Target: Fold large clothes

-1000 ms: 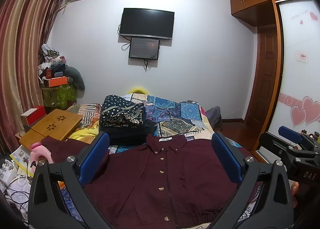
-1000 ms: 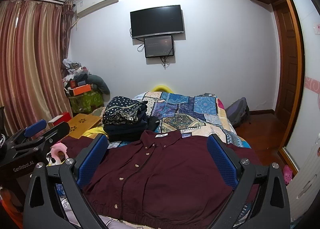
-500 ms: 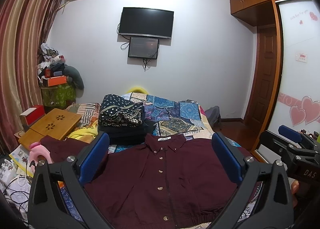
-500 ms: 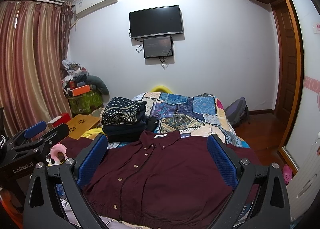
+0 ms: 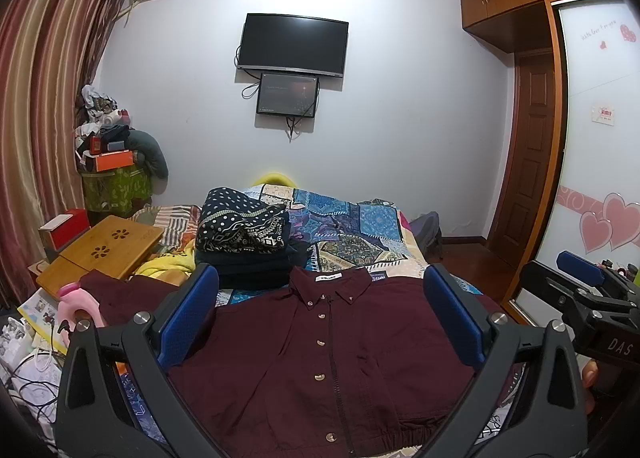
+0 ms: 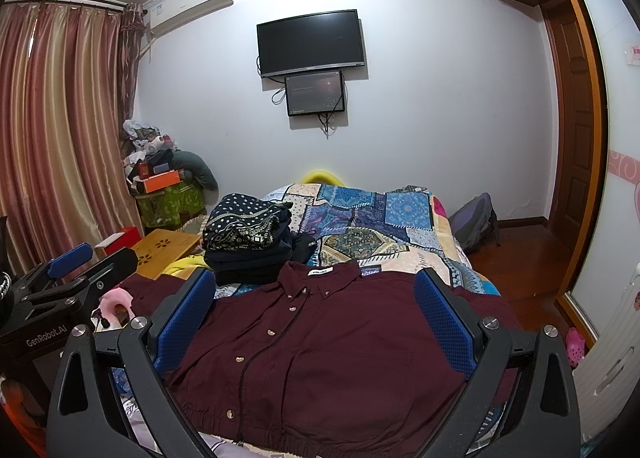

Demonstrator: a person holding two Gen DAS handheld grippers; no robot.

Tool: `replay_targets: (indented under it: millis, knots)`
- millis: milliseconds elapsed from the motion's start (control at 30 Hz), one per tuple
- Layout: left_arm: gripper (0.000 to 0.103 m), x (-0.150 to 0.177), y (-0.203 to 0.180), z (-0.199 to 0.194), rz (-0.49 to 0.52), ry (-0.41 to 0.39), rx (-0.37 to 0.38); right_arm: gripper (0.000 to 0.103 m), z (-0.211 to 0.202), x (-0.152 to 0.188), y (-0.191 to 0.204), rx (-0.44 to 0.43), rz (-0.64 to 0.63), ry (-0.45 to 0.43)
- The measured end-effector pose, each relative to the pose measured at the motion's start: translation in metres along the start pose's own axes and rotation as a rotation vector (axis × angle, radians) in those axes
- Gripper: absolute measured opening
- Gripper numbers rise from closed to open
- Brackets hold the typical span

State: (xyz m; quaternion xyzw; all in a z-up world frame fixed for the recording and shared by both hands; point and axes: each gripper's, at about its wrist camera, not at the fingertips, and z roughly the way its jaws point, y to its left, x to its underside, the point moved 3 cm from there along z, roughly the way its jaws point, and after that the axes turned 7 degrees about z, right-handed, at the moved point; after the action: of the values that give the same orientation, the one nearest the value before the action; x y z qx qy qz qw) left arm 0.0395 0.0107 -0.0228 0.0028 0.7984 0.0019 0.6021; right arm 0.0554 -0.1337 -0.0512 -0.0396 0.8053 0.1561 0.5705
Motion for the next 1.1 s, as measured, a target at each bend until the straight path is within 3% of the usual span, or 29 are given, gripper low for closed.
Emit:
replay_targets:
  millis: [1100]
  knots:
    - [0.103,0.007,0.006,0.014,-0.017,0.028,-0.007,0.099,0.014,0.002,-0.005,0.014,0.020,0.042]
